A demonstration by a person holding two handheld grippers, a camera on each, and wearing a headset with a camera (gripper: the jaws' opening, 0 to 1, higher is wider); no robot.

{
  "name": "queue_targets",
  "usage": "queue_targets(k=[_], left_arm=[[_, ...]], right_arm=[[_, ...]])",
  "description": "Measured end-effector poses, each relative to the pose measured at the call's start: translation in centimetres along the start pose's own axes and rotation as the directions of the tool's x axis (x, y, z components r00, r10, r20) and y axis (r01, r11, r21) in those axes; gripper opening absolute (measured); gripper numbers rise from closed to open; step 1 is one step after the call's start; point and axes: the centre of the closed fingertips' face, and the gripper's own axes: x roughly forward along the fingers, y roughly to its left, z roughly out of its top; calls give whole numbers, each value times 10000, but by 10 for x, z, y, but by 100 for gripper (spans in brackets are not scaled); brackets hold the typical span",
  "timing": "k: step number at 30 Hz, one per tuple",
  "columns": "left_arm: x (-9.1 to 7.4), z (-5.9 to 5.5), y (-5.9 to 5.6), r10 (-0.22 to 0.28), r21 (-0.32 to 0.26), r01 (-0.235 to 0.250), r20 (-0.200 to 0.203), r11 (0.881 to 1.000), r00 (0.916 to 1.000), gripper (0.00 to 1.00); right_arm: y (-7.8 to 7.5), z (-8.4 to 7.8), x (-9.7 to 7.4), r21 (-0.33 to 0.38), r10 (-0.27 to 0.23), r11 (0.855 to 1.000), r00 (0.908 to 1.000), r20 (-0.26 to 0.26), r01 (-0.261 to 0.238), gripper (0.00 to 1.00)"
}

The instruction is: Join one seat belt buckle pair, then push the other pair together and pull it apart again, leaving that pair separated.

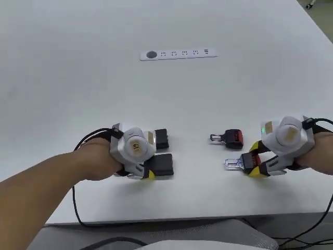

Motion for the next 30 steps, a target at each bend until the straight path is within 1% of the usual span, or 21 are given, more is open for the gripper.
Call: queue_targets(k=[10, 13, 16, 22, 25, 30], left_arm=[[0, 0, 0, 118, -209, -119, -41, 9997, 9999, 32], [0, 1, -3, 60, -248, -61, -45, 9997, 10000, 32], [0, 2, -8, -3, -162, 2, -59, 9999, 10000, 32], [1, 0, -7, -6, -170, 6, -11, 9999, 10000, 32], [0, 0, -6, -20, -143, 20, -28, 9999, 10000, 32], [1, 0, -7, -42, -88, 41, -112, 10000, 9999, 32]], right_arm=[[-2, -1, 2, 91, 99, 9999, 10000, 2, -99, 34], [-3, -2, 3, 284, 41, 9996, 10000, 44, -42, 34], [-3, -2, 2, 300, -23, 9995, 10000, 73, 20, 34], [-3, -1, 2, 413, -160, 9990, 9999, 41, 159, 34], [2, 3, 3, 494, -246, 9985, 9997, 11, 245, 34], [7, 13, 7, 600, -428, 9973, 9989, 199, 416, 34]])
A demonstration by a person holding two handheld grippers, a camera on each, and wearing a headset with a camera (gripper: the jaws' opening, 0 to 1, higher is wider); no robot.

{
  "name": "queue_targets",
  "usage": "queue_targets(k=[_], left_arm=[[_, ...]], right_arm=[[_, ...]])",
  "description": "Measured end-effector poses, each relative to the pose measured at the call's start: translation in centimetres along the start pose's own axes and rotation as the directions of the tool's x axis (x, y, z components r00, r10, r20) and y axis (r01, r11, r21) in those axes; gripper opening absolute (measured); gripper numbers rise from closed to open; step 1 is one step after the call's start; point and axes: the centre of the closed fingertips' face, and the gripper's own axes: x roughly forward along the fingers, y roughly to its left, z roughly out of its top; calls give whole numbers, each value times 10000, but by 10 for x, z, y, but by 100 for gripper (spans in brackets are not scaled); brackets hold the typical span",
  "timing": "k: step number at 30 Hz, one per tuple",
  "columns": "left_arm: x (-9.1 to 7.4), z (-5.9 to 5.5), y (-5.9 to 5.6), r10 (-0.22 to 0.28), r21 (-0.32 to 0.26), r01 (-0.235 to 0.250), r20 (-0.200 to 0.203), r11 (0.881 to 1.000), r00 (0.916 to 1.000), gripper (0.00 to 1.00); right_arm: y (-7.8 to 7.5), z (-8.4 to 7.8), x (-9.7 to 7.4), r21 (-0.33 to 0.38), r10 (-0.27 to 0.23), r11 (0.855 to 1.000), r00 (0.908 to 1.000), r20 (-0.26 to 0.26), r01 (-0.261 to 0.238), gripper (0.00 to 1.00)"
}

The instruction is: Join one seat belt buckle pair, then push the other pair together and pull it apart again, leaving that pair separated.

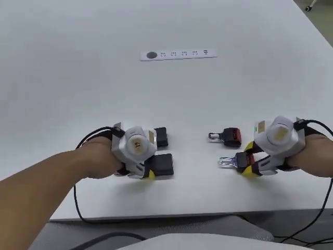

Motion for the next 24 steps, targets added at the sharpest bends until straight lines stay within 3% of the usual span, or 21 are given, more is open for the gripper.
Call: queue_targets(k=[8, 17, 24], left_arm=[[-1, 0, -1, 31, -17, -31, 65, 10000, 10000, 32], [0, 2, -1, -119, 159, 123, -230, 9998, 9997, 33], [-1, 2, -2, -107, 122, 110, -232, 9999, 9997, 33]], right_arm=[[9, 19, 8, -213, 69, 9998, 9999, 149, -66, 34], [14, 42, 20, -411, 195, 9990, 9990, 413, -178, 34], [23, 62, 29, -499, 273, 9985, 9972, 691, -239, 34]])
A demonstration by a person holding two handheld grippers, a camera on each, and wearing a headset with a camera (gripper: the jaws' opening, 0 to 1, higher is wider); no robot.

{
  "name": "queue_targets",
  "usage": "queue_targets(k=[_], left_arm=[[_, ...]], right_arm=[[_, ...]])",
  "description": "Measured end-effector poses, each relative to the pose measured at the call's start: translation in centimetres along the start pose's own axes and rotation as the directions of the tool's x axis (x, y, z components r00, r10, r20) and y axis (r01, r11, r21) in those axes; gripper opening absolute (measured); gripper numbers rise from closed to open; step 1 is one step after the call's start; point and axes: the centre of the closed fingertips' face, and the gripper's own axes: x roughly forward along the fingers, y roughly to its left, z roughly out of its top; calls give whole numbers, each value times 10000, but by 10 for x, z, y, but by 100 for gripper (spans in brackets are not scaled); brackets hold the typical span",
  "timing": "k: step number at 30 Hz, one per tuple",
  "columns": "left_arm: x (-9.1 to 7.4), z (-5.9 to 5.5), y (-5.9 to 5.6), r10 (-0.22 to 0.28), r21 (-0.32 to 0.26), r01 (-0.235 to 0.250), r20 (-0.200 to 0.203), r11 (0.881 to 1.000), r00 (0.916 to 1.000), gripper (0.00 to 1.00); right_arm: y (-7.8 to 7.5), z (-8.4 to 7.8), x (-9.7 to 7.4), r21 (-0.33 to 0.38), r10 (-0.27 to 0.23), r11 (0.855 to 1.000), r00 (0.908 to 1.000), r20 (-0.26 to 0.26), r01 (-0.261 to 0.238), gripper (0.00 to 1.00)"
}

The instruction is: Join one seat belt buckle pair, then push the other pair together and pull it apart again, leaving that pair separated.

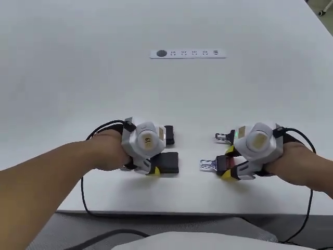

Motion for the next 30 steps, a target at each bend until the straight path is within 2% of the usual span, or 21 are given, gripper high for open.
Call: queue_targets(k=[8, 20, 30], left_arm=[[0, -2, 1, -28, -68, 28, 14, 10000, 10000, 33], [0, -2, 0, -49, -115, 49, 24, 9999, 10000, 33], [-1, -2, 1, -75, -201, 75, 19, 9998, 10000, 33]], right_arm=[[2, 24, 13, -102, -84, 9999, 9996, 286, 87, 34], [4, 45, 25, -220, -94, 9997, 9994, 319, 101, 34], [4, 45, 26, -520, -214, 9984, 9998, -11, 213, 34]])
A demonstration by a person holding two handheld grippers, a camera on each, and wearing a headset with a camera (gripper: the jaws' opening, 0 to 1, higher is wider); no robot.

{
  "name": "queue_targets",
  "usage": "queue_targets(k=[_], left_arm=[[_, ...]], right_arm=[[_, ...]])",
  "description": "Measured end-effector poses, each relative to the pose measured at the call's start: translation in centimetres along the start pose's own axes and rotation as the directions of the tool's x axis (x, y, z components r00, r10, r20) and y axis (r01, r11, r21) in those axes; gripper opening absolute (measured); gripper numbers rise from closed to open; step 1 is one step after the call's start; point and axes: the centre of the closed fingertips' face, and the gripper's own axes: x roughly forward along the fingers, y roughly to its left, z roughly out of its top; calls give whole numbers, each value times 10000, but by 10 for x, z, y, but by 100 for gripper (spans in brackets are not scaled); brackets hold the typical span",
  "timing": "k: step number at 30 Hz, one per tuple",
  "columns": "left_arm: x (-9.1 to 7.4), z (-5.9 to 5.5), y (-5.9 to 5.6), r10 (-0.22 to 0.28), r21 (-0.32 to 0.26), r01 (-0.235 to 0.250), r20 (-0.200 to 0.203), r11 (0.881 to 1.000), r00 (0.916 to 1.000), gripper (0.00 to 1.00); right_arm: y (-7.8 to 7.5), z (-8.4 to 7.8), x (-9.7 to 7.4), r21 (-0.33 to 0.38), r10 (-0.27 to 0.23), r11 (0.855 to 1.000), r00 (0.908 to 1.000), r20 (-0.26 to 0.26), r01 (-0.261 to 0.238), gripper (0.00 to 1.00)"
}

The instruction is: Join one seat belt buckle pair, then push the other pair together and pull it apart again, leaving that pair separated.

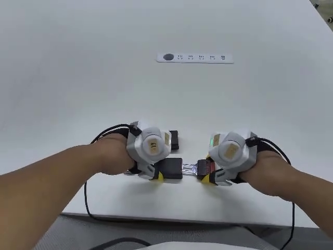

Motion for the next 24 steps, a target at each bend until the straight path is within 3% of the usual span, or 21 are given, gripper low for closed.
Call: queue_targets(k=[24], left_arm=[[1, 1, 0, -179, -44, 180, 182, 9998, 9997, 33]], right_arm=[[2, 10, 8, -61, 469, 9989, 9963, 726, -465, 33]])
